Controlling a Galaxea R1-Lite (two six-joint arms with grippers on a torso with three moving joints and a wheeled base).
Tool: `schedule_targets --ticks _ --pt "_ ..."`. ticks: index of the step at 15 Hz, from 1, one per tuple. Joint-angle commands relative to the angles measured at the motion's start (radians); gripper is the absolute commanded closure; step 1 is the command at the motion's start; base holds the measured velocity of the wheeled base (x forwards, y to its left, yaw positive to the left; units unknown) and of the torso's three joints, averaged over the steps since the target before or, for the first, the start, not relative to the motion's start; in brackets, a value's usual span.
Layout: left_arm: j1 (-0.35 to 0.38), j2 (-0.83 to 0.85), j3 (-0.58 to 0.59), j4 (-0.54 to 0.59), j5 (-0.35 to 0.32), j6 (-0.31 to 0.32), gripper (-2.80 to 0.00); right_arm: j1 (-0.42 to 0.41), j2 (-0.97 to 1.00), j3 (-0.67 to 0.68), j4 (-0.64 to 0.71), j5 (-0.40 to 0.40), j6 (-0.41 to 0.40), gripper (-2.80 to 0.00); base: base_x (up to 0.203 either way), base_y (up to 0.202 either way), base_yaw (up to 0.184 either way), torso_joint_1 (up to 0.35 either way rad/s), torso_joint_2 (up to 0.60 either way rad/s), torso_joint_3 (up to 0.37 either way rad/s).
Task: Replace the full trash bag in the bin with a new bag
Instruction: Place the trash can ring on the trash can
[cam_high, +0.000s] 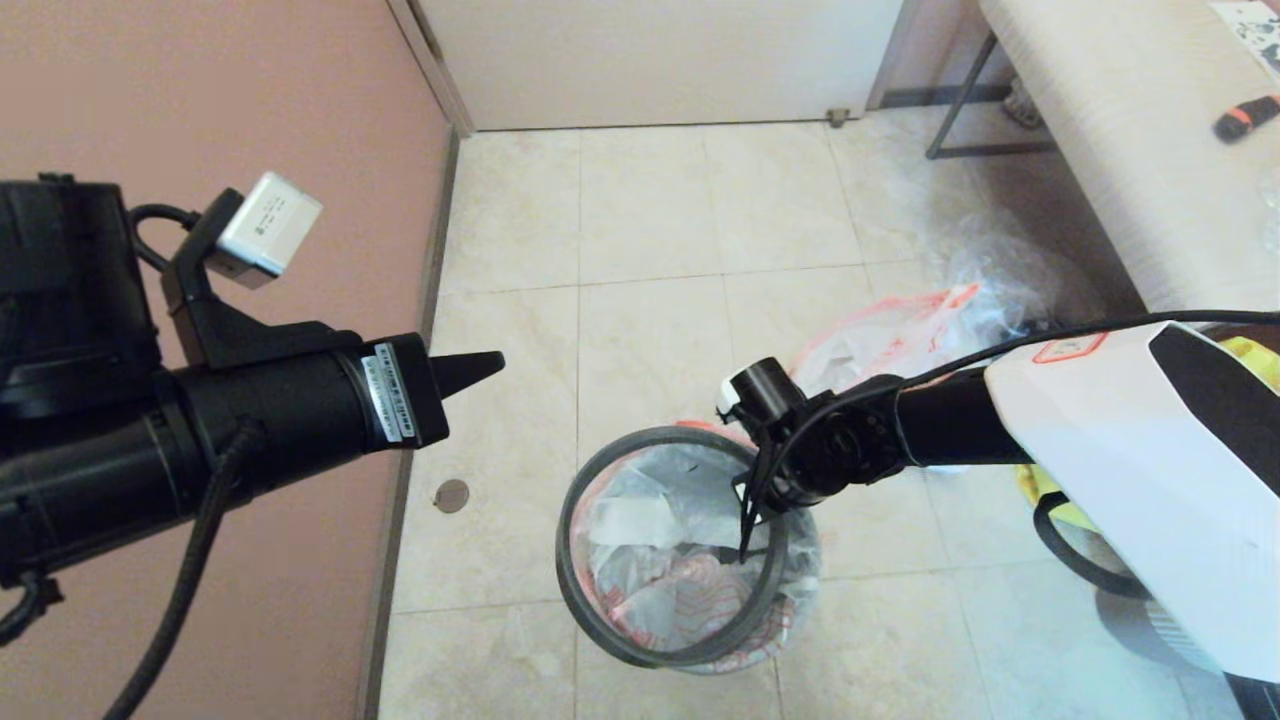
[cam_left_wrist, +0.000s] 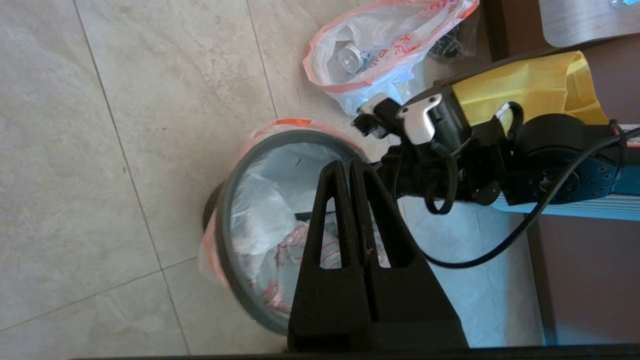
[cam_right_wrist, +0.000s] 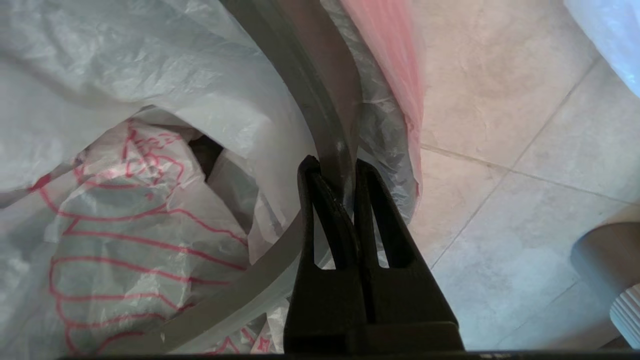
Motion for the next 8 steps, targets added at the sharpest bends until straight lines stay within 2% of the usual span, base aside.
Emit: schedule_targets --ticks 1,8 --pt "0.001 -0.001 0.000 -0.002 0.000 -0.002 0.00 0.005 -0.004 0.000 0.002 -0.005 0.002 0.00 0.000 0.000 0.000 0.000 0.00 0.000" --pt "0.000 -0.006 0.000 -0.002 0.002 -0.002 0.00 0.000 -0.058 0.052 0.004 -0.034 0.007 0.00 0.000 0.000 0.000 0.000 0.00 0.000"
